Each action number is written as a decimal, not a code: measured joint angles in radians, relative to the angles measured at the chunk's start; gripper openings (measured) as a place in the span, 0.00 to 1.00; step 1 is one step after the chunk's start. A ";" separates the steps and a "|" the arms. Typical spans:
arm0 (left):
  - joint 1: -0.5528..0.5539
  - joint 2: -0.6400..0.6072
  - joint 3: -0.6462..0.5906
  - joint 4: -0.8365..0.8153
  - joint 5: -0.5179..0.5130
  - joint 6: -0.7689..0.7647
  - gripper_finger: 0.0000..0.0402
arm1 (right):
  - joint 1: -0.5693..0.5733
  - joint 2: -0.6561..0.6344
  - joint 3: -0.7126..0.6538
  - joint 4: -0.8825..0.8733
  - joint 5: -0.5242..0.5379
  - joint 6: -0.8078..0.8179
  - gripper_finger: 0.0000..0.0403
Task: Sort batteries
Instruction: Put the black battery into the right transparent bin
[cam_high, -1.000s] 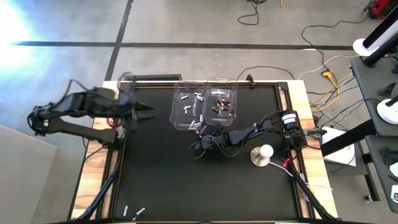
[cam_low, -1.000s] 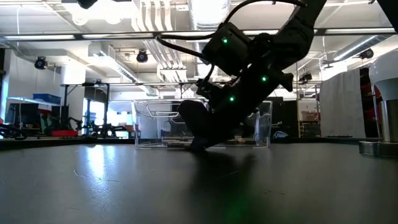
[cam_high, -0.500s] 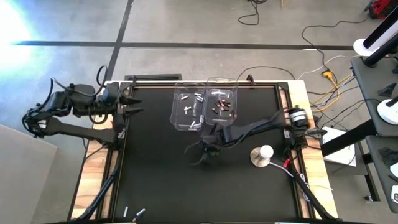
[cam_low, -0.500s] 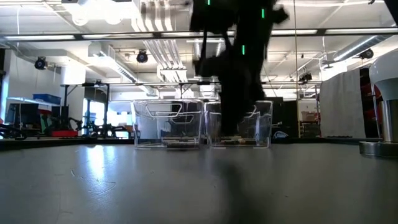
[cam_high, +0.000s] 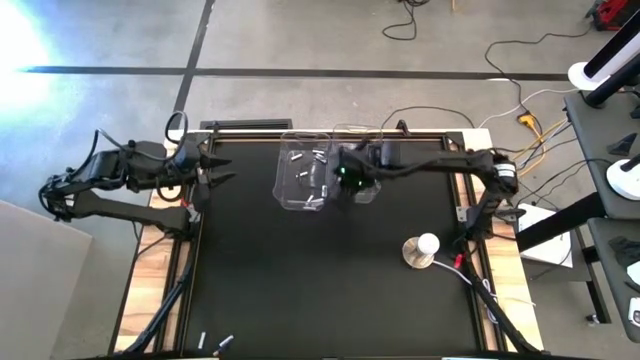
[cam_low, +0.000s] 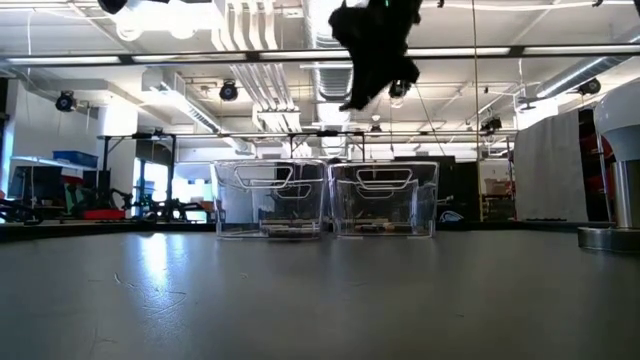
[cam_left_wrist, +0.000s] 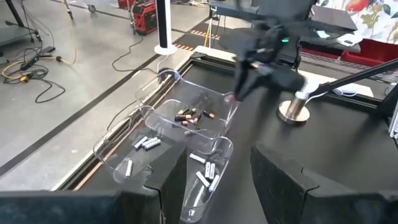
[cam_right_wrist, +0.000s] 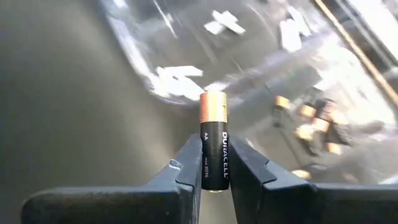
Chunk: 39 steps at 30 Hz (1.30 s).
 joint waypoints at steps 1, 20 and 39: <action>0.000 0.000 0.000 -0.002 0.002 -0.002 0.39 | -0.028 0.009 0.000 -0.020 -0.007 -0.034 0.12; 0.000 -0.075 0.000 -0.074 0.007 0.014 0.39 | -0.388 0.295 -0.025 -0.094 -0.207 -0.294 0.13; 0.000 -0.119 -0.001 -0.087 0.000 0.011 0.39 | -0.393 0.404 -0.020 -0.063 -0.200 -0.333 0.16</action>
